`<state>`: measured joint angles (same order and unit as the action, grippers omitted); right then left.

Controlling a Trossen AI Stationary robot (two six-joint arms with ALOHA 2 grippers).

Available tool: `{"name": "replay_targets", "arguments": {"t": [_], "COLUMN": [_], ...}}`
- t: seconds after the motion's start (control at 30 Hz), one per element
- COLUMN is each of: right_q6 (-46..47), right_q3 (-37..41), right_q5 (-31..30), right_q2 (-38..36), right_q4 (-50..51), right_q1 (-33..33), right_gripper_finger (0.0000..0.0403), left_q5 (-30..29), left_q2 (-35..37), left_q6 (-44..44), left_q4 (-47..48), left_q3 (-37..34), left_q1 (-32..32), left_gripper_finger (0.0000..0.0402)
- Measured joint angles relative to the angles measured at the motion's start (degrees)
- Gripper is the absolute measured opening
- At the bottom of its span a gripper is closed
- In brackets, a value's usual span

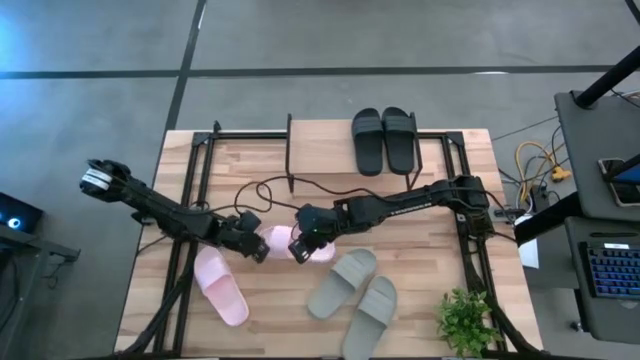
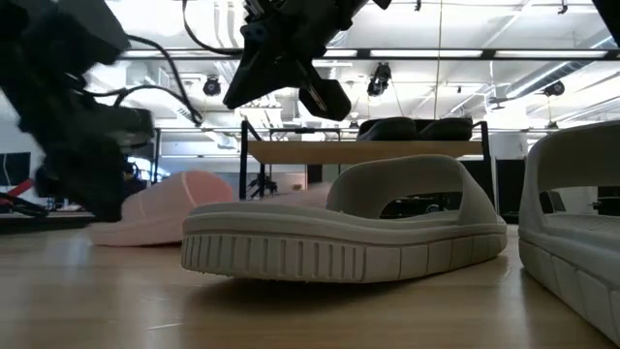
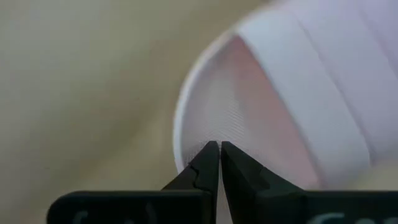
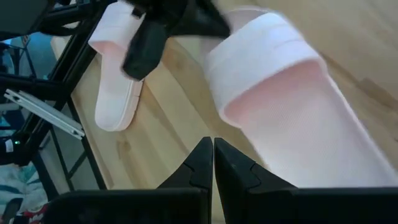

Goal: Pick and place slides into the shelf
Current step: Put the right pink slide on the shelf

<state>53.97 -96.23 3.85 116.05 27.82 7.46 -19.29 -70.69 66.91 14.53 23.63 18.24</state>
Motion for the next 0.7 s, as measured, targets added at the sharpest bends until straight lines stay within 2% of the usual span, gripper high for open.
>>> {"name": "replay_targets", "arguments": {"t": [0.2,0.43,0.53,0.67,0.7], "right_q6": [1.21,-1.07,-7.88,-14.64,-16.09], "right_q3": [0.0,0.02,0.02,0.02,0.02], "right_q5": [-0.89,-1.1,-1.05,0.36,1.06], "right_q2": [0.0,0.0,0.02,0.02,0.02], "right_q4": [0.38,0.86,0.67,-0.25,-0.52], "right_q1": [0.0,0.0,0.13,0.13,0.13], "right_gripper_finger": [0.0009,0.0009,0.0009,0.0009,0.0009], "left_q5": [-7.91,-8.14,-5.66,5.1,5.87], "left_q2": [0.27,3.75,8.02,15.95,17.85], "left_q6": [-7.69,-14.06,-20.42,-25.64,-25.45], "left_q4": [-4.22,-6.66,-6.29,-5.25,-4.58], "left_q3": [0.03,1.27,1.94,1.79,1.53], "left_q1": [-5.09,-8.54,-7.93,-4.95,-3.27], "left_gripper_finger": [0.0006,0.0006,0.0006,0.0006,0.0006]}}
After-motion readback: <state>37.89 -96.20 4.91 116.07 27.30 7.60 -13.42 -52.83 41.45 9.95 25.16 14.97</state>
